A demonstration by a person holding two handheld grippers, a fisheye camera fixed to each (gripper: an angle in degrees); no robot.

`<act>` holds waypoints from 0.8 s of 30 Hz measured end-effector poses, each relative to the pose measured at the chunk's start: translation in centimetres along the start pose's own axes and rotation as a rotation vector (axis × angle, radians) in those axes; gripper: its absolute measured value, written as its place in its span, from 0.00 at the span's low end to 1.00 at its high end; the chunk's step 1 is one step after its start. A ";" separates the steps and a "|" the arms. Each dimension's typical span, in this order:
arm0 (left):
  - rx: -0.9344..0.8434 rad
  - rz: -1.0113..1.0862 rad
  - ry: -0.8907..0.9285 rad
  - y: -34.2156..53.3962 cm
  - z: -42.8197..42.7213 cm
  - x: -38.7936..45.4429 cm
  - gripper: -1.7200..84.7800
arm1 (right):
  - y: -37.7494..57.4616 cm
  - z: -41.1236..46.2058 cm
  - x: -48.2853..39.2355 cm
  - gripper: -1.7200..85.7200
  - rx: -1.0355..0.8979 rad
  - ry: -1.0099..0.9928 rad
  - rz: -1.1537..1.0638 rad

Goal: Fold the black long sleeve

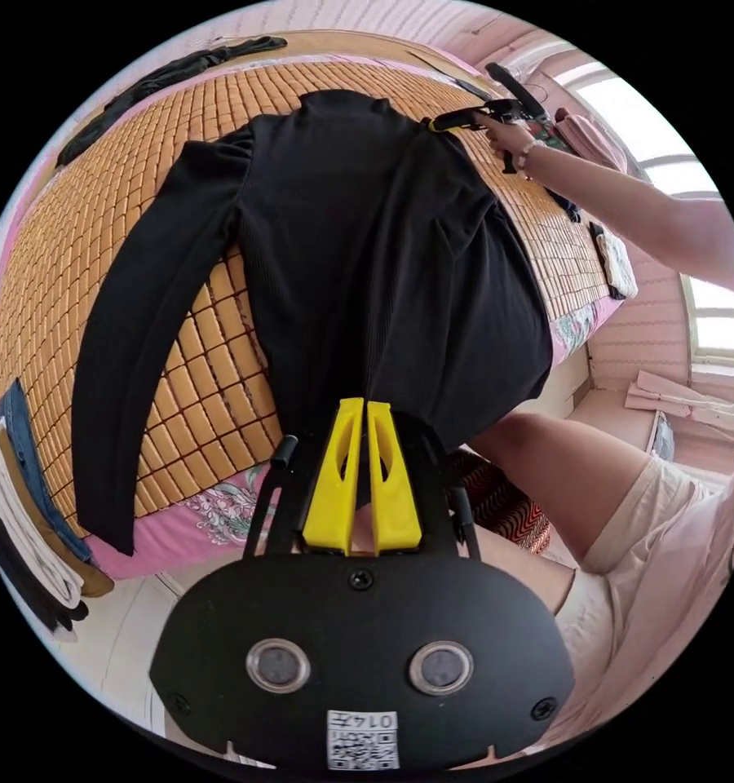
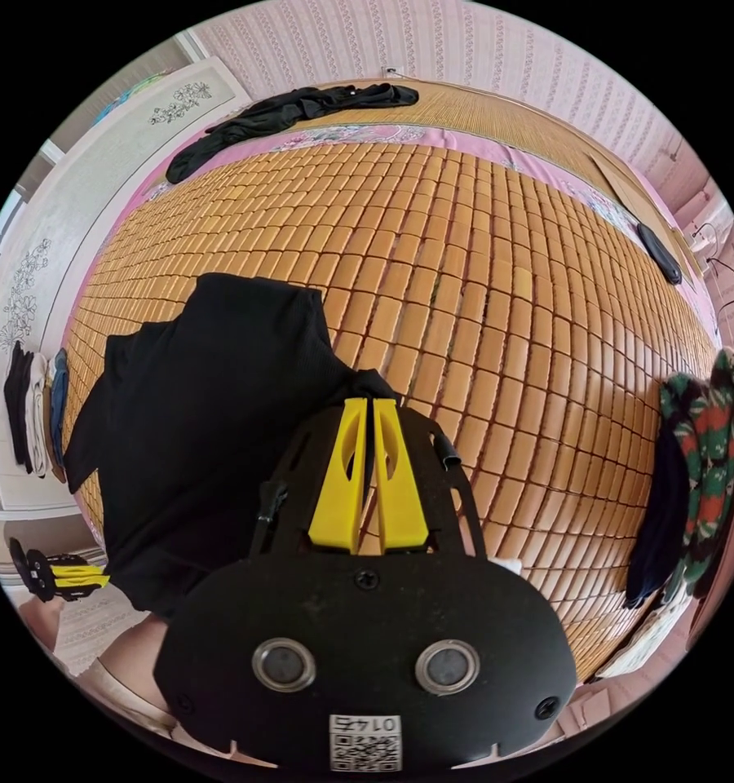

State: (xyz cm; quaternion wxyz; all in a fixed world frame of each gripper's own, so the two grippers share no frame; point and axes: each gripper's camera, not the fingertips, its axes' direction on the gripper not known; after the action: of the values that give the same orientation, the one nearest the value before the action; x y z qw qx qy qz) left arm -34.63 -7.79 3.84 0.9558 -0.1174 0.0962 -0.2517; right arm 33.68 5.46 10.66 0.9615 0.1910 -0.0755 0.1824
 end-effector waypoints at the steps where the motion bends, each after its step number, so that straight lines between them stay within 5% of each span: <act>1: 0.008 -0.001 -0.018 0.0 -0.3 -0.2 0.01 | 0.0 0.0 0.0 0.02 0.002 0.001 -0.001; 19: 0.083 -0.225 0.014 5.2 0.5 -2.0 0.07 | 1.1 -0.8 3.4 0.05 0.016 -0.049 0.058; 24: 0.107 -0.258 -0.041 7.7 -1.3 0.2 0.08 | 4.1 -3.9 -2.7 0.06 0.075 0.085 -0.173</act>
State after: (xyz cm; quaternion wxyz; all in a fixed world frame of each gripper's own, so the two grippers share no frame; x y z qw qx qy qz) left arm -31.24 -1.60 0.50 0.9222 -0.0827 0.0474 -0.3748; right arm 29.96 9.66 7.85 0.9682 0.2248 -0.0109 0.1092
